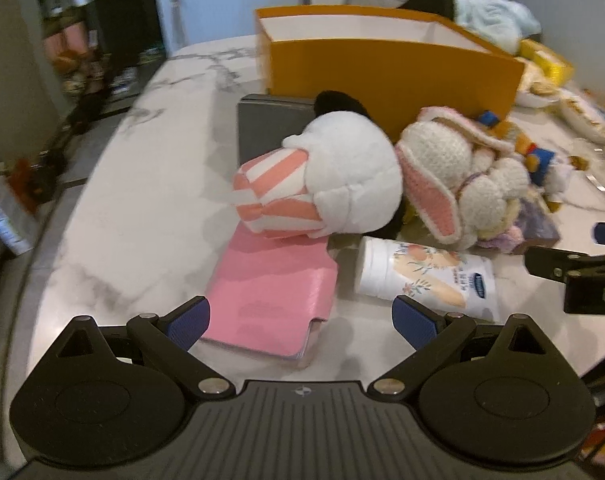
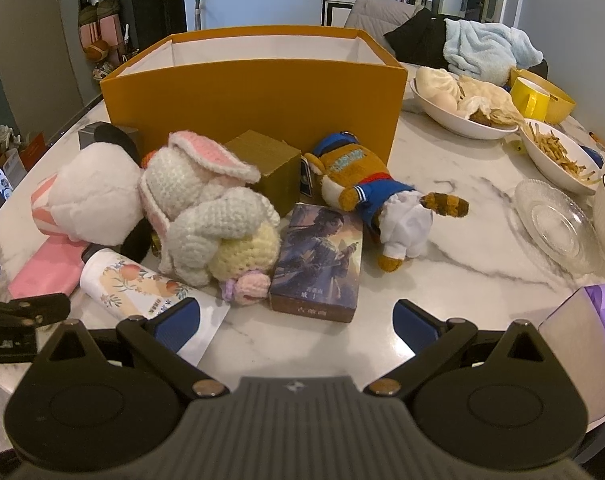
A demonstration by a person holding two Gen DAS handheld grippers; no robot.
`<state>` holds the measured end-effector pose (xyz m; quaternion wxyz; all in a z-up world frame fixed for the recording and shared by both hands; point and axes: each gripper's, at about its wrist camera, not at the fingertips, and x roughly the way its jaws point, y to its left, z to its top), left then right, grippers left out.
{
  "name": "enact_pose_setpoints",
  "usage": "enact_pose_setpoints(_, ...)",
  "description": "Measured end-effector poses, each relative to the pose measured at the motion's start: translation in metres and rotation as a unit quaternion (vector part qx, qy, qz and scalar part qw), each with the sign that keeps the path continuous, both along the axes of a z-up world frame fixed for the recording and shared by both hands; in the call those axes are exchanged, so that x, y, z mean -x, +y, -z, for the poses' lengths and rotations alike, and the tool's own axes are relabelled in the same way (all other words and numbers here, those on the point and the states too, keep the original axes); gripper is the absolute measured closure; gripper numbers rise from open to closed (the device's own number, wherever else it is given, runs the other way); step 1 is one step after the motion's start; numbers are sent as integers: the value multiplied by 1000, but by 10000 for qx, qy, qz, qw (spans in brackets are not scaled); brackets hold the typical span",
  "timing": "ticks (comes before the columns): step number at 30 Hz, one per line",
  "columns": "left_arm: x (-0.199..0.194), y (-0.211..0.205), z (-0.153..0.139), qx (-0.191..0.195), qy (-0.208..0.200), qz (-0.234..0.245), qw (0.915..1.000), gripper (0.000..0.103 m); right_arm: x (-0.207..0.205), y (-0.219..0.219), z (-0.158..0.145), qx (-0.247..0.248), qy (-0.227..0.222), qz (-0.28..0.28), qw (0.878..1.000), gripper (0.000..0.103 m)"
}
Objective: Organize objects
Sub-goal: 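Move the left tool toward the pink card holder, then grasp the pink card holder with the left tool while the right tool grasps the white bottle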
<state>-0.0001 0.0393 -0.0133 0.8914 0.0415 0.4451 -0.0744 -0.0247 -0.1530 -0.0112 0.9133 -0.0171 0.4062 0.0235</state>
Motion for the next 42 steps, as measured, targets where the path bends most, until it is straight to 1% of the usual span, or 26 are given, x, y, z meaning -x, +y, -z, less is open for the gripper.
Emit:
enact_pose_setpoints(4, -11, 9, 5, 265, 22, 380, 9989, 0, -1, 1, 2, 5, 30, -20, 10000, 1)
enact_pose_setpoints(7, -23, 8, 14, 220, 36, 646, 9977, 0, -2, 1, 2, -4, 34, -42, 10000, 1)
enact_pose_setpoints(8, -28, 8, 17, 168, 70, 643, 9978, 0, -1, 0, 2, -17, 37, -46, 10000, 1)
enact_pose_setpoints(10, -35, 9, 22, 90, 14, 619, 9980, 0, -1, -1, 2, -72, 40, -69, 9999, 1)
enact_pose_setpoints(16, -38, 16, 34, 262, 124, 706, 9971, 0, -1, -8, 5, -199, 117, -88, 9997, 1)
enact_pose_setpoints(19, -32, 15, 36, 71, -105, 909, 9958, 0, -2, -11, 6, -288, 155, -137, 9994, 1)
enact_pose_setpoints(20, -31, 14, 36, 83, -148, 930, 9955, 0, -1, -10, 7, -305, 155, -192, 9992, 1)
enact_pose_setpoints(23, -33, 15, 35, 104, -211, 982, 9949, 0, 1, -3, 6, -392, 140, -527, 9977, 1)
enact_pose_setpoints(27, -36, 15, 35, 94, -220, 1242, 9920, 0, 2, 16, 3, -440, 93, -1256, 9911, 1)
enact_pose_setpoints(30, -39, 17, 34, 157, -200, 1388, 9900, 0, -2, 26, 3, -580, 138, -1802, 9818, 1)
enact_pose_setpoints(33, -42, 19, 34, 203, -165, 1463, 9889, 0, -11, 31, 5, -972, 218, -2225, 9698, 1)
enact_pose_setpoints(35, -43, 20, 35, 174, -169, 1471, 9888, 0, -19, 35, 7, -1126, 252, -2408, 9637, 1)
enact_pose_setpoints(37, -43, 18, 36, 72, -215, 1453, 9891, 0, -27, 39, 11, -1128, 307, -2537, 9602, 1)
enact_pose_setpoints(38, -44, 20, 36, 102, -204, 1425, 9895, 0, -31, 41, 14, -1137, 387, -2628, 9573, 4)
enact_pose_setpoints(39, -44, 20, 36, 118, -195, 1427, 9895, 0, -34, 43, 17, -1150, 470, -2702, 9547, 13)
enact_pose_setpoints(41, -44, 20, 36, 101, -207, 1431, 9894, 0, -39, 45, 24, -1147, 618, -2767, 9521, 25)
enact_pose_setpoints(42, -44, 20, 36, 108, -210, 1425, 9895, 0, -39, 47, 26, -1085, 638, -2799, 9517, 25)
